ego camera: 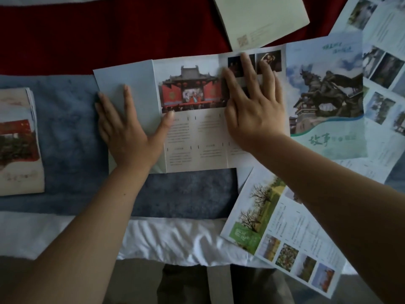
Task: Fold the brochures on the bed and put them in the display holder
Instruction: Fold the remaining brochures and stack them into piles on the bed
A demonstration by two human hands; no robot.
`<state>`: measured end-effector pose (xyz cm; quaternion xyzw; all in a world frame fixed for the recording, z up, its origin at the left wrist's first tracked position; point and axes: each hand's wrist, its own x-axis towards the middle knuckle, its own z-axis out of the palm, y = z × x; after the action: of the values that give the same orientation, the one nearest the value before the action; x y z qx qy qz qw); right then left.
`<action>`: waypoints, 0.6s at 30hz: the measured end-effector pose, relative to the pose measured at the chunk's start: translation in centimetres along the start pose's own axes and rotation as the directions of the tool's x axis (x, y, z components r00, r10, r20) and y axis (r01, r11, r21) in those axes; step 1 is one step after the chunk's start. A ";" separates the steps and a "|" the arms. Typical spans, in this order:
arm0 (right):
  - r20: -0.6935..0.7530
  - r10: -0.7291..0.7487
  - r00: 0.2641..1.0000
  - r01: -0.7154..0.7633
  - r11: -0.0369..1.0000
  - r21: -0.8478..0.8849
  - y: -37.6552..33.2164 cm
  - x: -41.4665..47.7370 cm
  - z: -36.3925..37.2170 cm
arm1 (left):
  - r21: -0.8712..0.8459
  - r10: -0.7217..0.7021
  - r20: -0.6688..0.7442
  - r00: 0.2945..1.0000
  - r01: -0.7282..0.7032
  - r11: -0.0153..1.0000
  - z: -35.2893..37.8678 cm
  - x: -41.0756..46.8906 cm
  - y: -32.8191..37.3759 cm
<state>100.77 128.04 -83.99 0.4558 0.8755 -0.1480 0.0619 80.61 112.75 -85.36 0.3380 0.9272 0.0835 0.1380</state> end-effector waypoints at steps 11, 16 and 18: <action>-0.054 -0.035 0.998 0.038 0.998 0.054 0.7 0.7 -0.9 | -0.321 0.060 -0.001 0.998 -0.057 0.945 -1.0 -0.5 0.1; -0.020 -0.037 0.999 0.038 0.998 0.055 0.8 -0.1 -0.3 | -0.442 0.125 -0.025 0.992 -0.123 0.888 -1.5 -0.9 2.0; -0.020 -0.029 0.999 0.030 0.998 0.064 1.2 -0.7 -0.4 | -0.455 0.163 -0.034 0.986 -0.161 0.876 -1.5 -0.9 2.6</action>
<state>102.16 128.30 -83.65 0.4459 0.8775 -0.1725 0.0369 82.35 114.08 -83.15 0.3727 0.8499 0.3088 0.2085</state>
